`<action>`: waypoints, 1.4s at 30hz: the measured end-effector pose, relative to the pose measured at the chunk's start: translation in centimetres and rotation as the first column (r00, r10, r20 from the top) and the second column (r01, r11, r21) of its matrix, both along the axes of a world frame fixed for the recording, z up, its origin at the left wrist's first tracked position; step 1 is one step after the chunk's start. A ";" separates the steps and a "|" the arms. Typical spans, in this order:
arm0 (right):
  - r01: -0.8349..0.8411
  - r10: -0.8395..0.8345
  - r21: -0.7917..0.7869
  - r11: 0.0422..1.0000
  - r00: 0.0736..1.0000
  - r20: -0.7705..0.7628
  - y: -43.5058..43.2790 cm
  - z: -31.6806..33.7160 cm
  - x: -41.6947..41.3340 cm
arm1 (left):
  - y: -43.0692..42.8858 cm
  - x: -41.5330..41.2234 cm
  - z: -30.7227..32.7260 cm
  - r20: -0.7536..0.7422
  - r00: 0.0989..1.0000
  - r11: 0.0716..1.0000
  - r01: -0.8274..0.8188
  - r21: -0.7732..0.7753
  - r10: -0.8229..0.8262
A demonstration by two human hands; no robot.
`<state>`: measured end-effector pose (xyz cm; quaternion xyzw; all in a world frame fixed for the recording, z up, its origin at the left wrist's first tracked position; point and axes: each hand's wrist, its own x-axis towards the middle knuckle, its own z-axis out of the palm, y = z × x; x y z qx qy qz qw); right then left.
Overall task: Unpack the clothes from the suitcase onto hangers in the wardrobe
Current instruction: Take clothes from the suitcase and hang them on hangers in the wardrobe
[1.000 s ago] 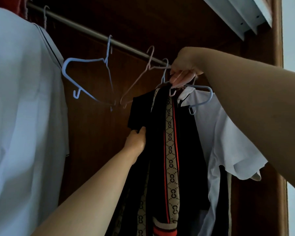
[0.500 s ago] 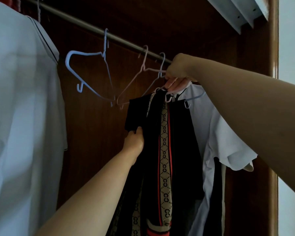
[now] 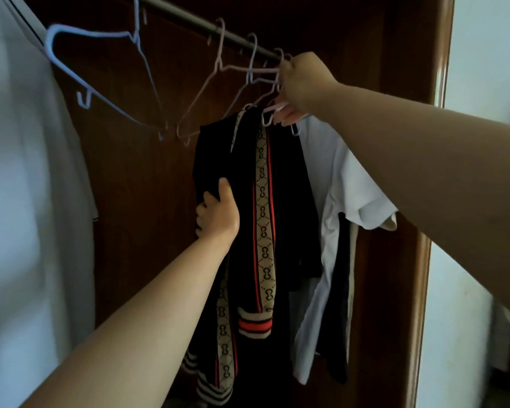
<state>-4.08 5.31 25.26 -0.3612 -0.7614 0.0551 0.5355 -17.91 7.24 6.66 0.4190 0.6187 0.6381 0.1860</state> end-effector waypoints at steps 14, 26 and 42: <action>-0.045 0.065 -0.367 0.929 0.997 0.042 -3.5 -9.8 7.4 | -5.3 7.0 -3.1 -0.261 0.940 0.971 -0.183 0.154 0.219; 0.038 -0.102 -0.652 0.758 0.993 -0.061 -8.1 -22.9 26.1 | -10.6 23.3 -11.2 -0.196 0.978 0.997 0.058 -0.060 -0.069; 0.189 -0.438 -0.944 0.271 0.897 0.054 -17.4 -52.5 54.3 | -17.9 46.3 -36.8 0.042 0.875 0.729 0.428 -0.535 -0.483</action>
